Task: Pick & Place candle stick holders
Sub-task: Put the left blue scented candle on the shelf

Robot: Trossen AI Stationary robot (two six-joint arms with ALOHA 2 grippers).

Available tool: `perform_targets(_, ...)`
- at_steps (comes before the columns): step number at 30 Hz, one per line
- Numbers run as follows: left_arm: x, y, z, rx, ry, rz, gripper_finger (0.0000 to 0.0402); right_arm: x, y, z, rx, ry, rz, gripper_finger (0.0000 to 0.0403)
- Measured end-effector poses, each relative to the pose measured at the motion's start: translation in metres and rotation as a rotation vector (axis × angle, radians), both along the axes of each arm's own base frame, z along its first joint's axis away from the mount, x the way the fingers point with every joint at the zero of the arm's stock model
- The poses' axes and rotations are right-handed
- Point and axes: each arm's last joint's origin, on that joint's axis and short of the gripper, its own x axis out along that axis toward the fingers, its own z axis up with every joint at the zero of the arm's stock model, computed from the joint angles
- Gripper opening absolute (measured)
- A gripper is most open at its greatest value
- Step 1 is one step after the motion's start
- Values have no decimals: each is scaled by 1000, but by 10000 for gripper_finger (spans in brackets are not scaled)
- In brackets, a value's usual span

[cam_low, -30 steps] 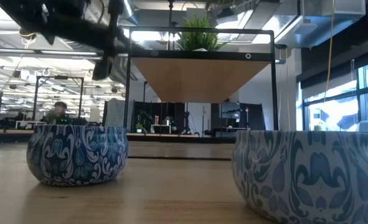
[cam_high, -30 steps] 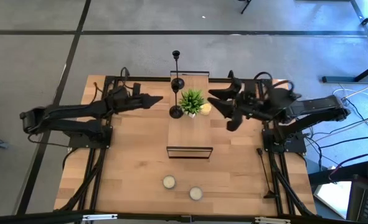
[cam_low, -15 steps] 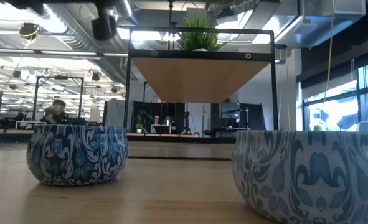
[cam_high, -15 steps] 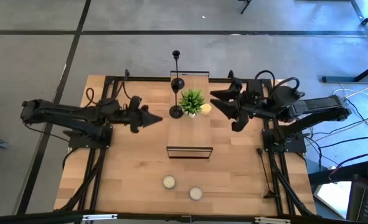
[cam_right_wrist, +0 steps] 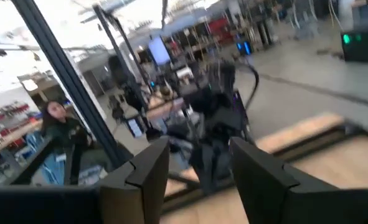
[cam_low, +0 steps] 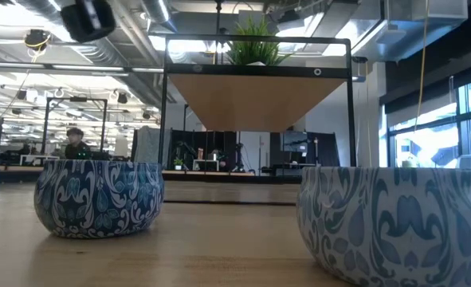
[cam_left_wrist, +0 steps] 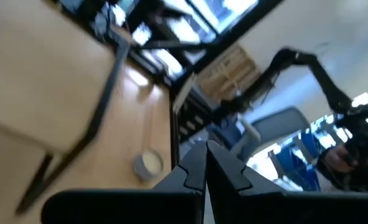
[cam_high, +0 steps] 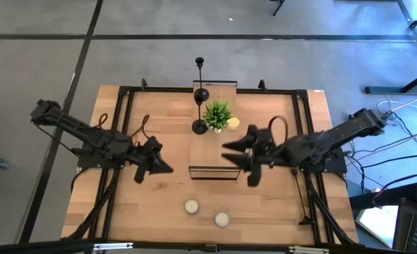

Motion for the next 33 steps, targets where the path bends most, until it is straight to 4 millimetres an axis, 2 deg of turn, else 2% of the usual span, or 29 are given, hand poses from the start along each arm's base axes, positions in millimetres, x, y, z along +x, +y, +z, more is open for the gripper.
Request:
perform_targets(7, -5, -23, -9, -53, 87, -72, 2, 3, 38, -26, 100, 102, 66, 172)
perform_targets(14, 4, -52, -26, -51, 124, 52, 2, -17, 68, -40, 149, 242, 202, 172)
perform_targets(18, 18, -76, -39, -70, 155, 109, 2, -31, 85, -44, 206, 306, 305, 172)
perform_targets(23, 43, -108, -46, 29, 237, 135, 2, -50, 103, -50, 176, 381, 390, 172)
perform_targets(28, 70, -132, -44, 146, 344, 159, 2, -58, 108, -55, 165, 431, 388, 172)
perform_targets(33, 80, -143, -43, 312, 567, 146, 2, -60, 108, -58, 168, 462, 380, 172)
